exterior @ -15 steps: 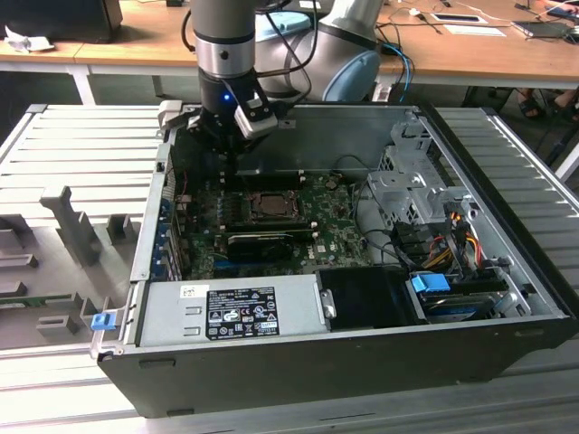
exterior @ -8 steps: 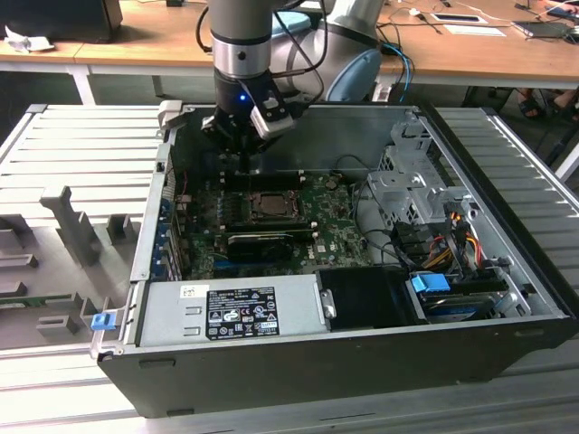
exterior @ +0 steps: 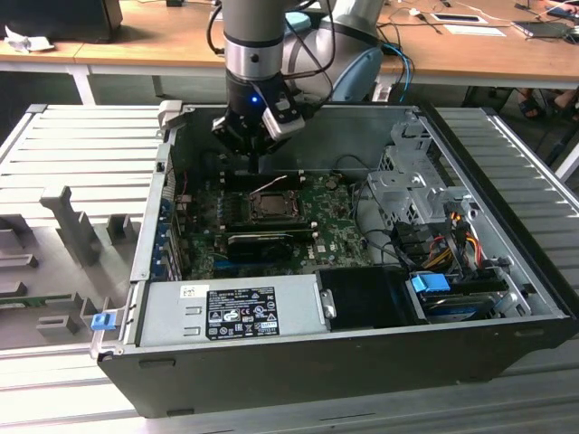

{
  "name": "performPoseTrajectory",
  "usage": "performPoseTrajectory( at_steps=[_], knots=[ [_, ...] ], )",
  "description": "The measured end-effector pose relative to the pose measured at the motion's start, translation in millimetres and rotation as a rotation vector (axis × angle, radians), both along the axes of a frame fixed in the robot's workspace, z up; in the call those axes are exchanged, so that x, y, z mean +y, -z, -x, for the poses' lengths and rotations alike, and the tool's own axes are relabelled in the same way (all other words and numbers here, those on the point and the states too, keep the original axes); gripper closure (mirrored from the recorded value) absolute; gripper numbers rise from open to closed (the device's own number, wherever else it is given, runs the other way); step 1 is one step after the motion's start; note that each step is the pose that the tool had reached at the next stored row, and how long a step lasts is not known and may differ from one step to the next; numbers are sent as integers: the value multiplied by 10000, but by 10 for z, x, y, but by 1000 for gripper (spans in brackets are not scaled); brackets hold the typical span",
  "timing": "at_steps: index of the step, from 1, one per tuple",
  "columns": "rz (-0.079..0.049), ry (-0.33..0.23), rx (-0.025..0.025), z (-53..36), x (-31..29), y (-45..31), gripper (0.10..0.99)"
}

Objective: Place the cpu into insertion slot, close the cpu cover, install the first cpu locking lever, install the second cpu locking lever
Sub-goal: 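Install the first cpu locking lever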

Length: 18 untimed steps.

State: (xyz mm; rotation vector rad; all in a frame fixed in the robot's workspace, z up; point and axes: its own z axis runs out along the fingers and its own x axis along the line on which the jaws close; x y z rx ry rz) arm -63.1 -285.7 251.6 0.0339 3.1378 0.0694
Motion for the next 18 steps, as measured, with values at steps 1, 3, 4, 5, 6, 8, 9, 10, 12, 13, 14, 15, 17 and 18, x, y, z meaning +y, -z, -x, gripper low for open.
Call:
performPoseTrajectory(
  at_steps=[1, 3, 4, 5, 6, 8, 9, 10, 12, 13, 14, 15, 17, 18],
  knots=[
    [-2, -1, 0, -16, 0, 2, 980],
    [-150, 1, 0, -58, 0, 9, 980],
    [-298, 3, -1, -69, 0, 17, 980],
    [-342, 4, -1, -81, -1, 52, 980],
    [-341, 4, 0, -98, -1, 90, 980],
    [-342, 4, 0, -137, -1, 168, 980],
    [-344, 5, -1, -146, -1, 177, 980],
    [-354, 4, 1, -169, -1, 184, 980],
    [-358, 2, 0, -188, -1, 194, 980],
    [-362, -89, 1, -215, 0, 214, 980],
    [-362, -357, 7, -235, 0, 227, 980],
    [-362, -357, 7, -245, 0, 230, 980],
    [-364, -357, 6, -262, 0, 238, 980],
    [-364, -358, 5, -270, 1, 247, 980]
  ],
)
